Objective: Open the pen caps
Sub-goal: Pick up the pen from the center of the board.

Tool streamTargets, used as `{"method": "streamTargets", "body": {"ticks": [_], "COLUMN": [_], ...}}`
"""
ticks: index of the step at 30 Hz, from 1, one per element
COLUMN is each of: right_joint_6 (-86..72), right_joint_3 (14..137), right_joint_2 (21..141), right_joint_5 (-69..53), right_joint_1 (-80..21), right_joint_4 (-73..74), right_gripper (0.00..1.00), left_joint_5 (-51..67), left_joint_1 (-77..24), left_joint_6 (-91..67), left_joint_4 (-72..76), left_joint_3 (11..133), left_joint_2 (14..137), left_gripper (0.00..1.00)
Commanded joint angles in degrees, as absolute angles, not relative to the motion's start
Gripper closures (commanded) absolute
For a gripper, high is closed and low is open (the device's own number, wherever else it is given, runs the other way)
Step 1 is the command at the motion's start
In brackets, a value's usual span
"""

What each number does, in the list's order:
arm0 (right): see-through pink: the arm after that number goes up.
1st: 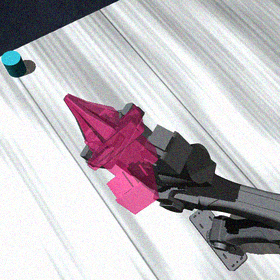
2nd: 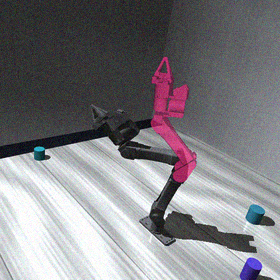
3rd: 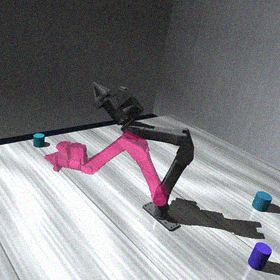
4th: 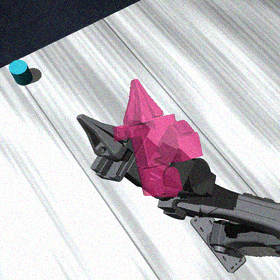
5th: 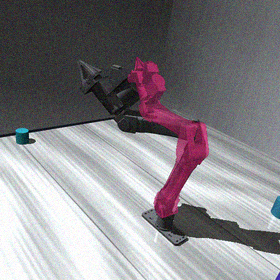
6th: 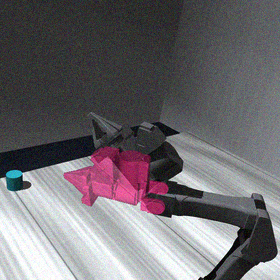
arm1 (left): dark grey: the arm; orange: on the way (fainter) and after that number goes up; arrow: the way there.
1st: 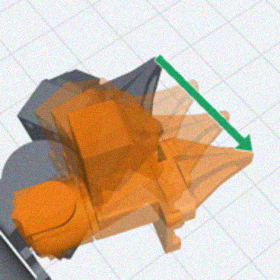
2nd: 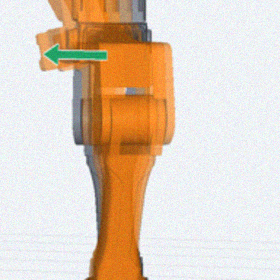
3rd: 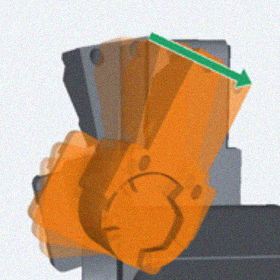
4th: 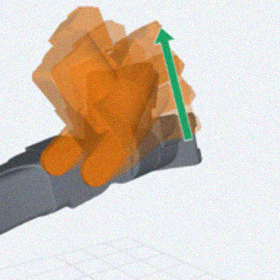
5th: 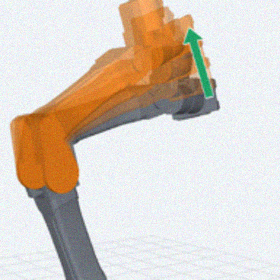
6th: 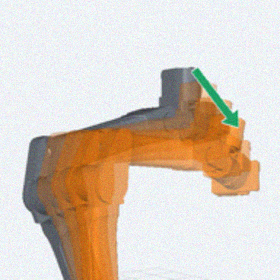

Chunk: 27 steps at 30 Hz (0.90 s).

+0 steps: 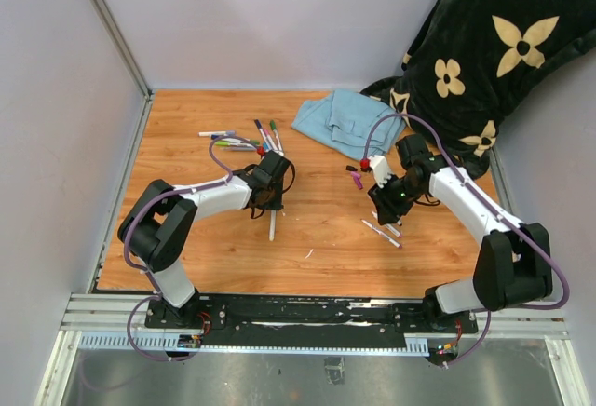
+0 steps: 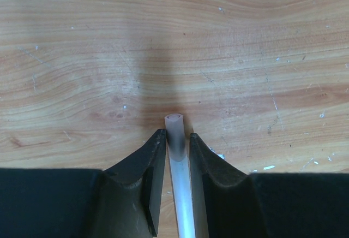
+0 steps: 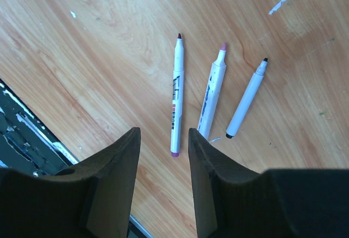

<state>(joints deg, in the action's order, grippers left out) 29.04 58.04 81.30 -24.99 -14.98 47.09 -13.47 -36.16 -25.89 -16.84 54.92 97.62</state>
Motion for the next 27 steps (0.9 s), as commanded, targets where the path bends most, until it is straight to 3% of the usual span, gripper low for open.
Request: {"method": "streamTargets", "body": {"ticks": [1,4,12,17,24,27], "right_joint_6": [30.2,30.7,29.5,23.5,12.9,6.4], "right_joint_3": [59.7,59.9,64.6,65.5,53.4,49.7], "right_joint_2": [77.5,75.2,66.7,63.5,64.3,65.0], "right_joint_5": [-29.6,-33.2,-42.1,-50.2,-61.7,-67.2], "right_joint_1": [-14.2,-14.2,-14.3,-14.2,-14.2,-14.1], "right_joint_4": [48.5,48.4,44.9,36.5,20.6,13.6], "right_gripper": [0.58,0.59,0.56,0.34,0.2,0.05], "left_joint_5": [-11.6,-11.1,-11.0,-8.8,1.9,3.9], "left_joint_1": [-35.9,-35.9,-36.0,-36.0,-36.1,-36.2], "left_joint_6": [-25.5,-25.6,-25.7,-25.5,-29.9,-33.4], "left_joint_4": [-17.0,-16.5,-16.0,-12.1,5.4,13.9], "left_joint_3": [54.7,54.2,54.0,52.4,43.1,38.0], "left_joint_2": [99.0,99.6,96.9,90.5,78.8,74.9], "left_gripper": [0.71,0.72,0.95,1.0,1.0,1.0]}}
